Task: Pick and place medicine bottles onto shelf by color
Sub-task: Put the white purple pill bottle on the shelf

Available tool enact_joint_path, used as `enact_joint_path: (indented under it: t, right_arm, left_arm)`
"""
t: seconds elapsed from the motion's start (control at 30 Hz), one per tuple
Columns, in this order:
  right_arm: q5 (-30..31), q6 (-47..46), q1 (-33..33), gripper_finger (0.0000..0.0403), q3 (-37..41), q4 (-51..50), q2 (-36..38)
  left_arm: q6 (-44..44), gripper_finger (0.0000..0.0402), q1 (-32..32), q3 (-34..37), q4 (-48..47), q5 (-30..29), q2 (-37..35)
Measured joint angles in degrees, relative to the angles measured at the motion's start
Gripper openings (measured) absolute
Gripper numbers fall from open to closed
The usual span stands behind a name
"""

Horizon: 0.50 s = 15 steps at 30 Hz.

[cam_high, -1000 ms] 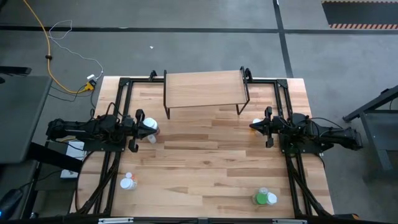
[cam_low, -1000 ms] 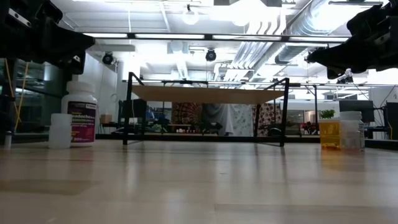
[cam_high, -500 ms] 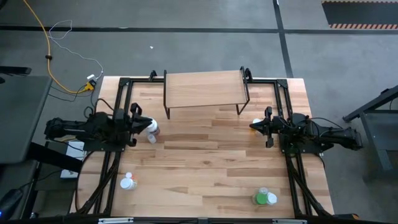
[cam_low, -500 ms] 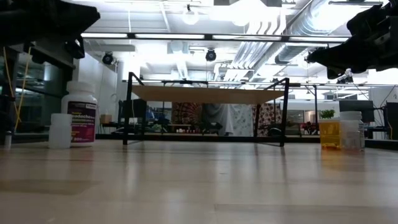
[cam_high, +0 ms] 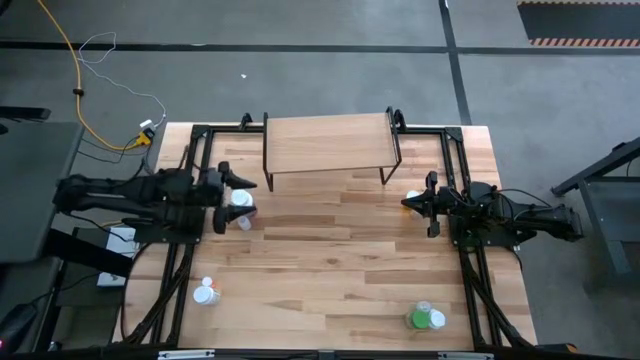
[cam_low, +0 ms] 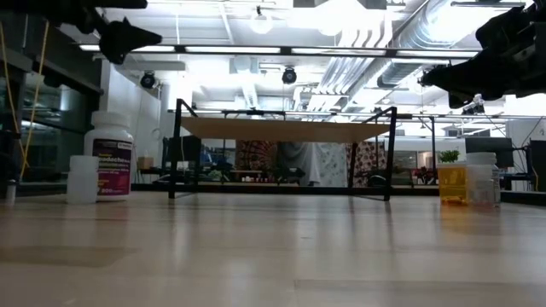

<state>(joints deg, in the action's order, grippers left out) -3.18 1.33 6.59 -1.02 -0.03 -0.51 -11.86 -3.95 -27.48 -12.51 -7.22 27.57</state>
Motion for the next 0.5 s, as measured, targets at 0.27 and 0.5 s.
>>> enact_joint_path:
  t: [0.27,0.5]
  right_arm:
    - [0.0,0.0,0.0,0.0,0.0,0.0,0.0]
    - [0.0,0.0,0.0,0.0,0.0,0.0,0.0]
  left_arm:
    - [-4.5,0.0335,0.0,-15.2,-28.6,-10.8,11.8]
    - [-20.4,0.0335,-1.4,-19.8,-44.0,-16.0,20.7]
